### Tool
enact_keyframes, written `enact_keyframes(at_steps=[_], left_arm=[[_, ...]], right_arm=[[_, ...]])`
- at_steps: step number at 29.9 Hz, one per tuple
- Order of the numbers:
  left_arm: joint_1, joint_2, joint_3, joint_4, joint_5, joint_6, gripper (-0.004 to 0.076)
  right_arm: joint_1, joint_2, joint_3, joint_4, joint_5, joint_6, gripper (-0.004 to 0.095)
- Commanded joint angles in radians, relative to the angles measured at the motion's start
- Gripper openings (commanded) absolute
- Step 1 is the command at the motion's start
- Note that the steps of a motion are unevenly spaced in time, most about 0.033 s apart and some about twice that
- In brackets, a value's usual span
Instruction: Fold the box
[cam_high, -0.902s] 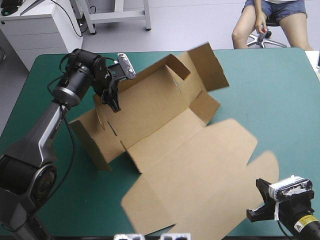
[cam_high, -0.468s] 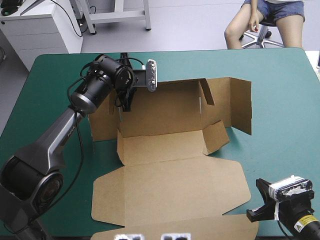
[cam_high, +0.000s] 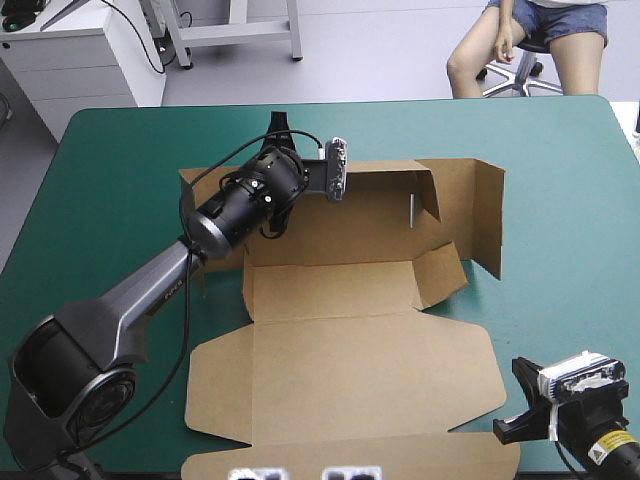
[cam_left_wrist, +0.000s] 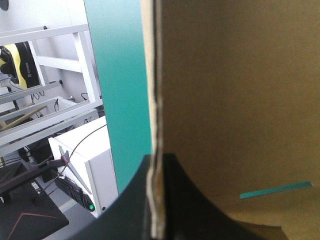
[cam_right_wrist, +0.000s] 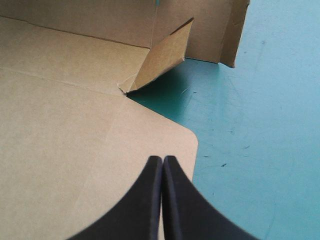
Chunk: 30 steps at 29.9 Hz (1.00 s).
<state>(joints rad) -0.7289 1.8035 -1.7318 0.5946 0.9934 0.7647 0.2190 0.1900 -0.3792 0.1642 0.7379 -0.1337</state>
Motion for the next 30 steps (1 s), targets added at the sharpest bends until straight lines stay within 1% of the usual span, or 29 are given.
enact_keyframes(at_steps=[1, 5, 10, 12, 17, 21, 24, 28, 30], left_arm=[[-0.025, -0.056, 0.053, 0.105, -0.108, -0.138, -0.0008], [-0.058, -0.058, 0.146, 0.267, -0.119, -0.276, -0.0008], [-0.141, -0.088, 0.255, 0.475, -0.121, -0.452, -0.0008], [-0.174, -0.107, 0.291, 0.525, -0.121, -0.496, -0.0008], [-0.206, -0.162, 0.362, 0.564, -0.119, -0.573, -0.0008], [-0.210, -0.200, 0.410, 0.564, -0.119, -0.584, -0.0008], [-0.225, -0.241, 0.453, 0.566, -0.123, -0.634, -0.0008], [-0.255, -0.304, 0.542, 0.591, -0.153, -0.651, -0.0008], [-0.266, -0.320, 0.580, 0.623, -0.156, -0.684, -0.0008]], right_arm=[[0.002, 0.013, -0.031, 0.008, -0.070, -0.001, -0.0020], [0.002, 0.013, -0.031, 0.008, -0.070, -0.001, -0.0020], [0.002, 0.013, -0.031, 0.008, -0.070, -0.001, -0.0020], [0.002, 0.013, -0.031, 0.008, -0.070, -0.001, -0.0020], [0.002, 0.013, -0.031, 0.008, -0.070, -0.001, -0.0020], [0.002, 0.013, -0.031, 0.008, -0.070, -0.001, -0.0020], [0.002, 0.013, -0.031, 0.008, -0.070, -0.001, -0.0020], [0.002, 0.013, -0.031, 0.008, -0.070, -0.001, -0.0020], [0.002, 0.013, -0.031, 0.008, -0.070, -0.001, -0.0020]])
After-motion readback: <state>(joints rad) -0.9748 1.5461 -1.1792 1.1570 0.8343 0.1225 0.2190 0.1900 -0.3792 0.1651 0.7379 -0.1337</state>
